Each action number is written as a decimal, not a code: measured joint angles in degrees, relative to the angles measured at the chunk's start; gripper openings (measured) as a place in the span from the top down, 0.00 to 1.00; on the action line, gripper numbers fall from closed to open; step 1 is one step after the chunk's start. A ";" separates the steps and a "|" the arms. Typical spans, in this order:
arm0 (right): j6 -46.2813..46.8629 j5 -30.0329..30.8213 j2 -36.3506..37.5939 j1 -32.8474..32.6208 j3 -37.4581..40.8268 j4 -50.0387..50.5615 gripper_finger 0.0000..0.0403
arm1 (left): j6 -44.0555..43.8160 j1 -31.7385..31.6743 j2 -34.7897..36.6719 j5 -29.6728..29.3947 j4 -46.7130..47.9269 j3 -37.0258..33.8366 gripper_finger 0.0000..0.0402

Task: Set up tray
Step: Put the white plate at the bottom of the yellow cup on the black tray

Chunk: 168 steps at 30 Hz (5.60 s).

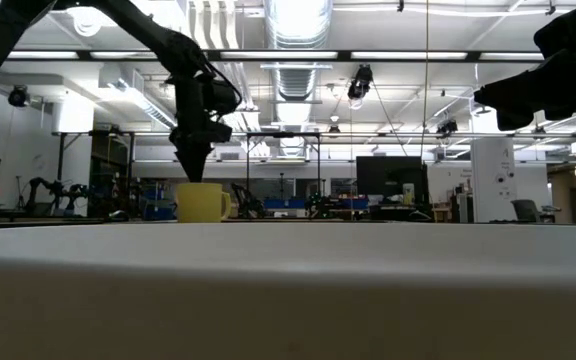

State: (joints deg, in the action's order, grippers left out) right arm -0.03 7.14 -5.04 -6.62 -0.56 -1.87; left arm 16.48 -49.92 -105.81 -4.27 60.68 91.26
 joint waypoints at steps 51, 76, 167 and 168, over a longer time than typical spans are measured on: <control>0.00 0.01 0.00 -0.01 -0.01 0.00 0.81 | -11.33 58.30 7.71 0.06 1.70 -2.95 0.66; 0.00 0.00 0.00 -0.01 0.00 0.00 0.80 | -11.05 74.36 7.71 7.18 -18.63 -9.75 0.66; 0.00 0.35 -0.33 -0.01 -0.01 -0.02 0.80 | -30.59 90.08 -22.03 -6.81 -13.28 8.84 0.83; 0.00 0.36 -0.33 -0.01 0.01 -0.02 0.80 | -30.54 90.04 -22.09 -6.93 -13.37 9.03 0.87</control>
State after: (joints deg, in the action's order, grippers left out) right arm -0.04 7.51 -5.37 -6.63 -0.56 -1.89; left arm -14.06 40.11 -127.90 -11.19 47.30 100.30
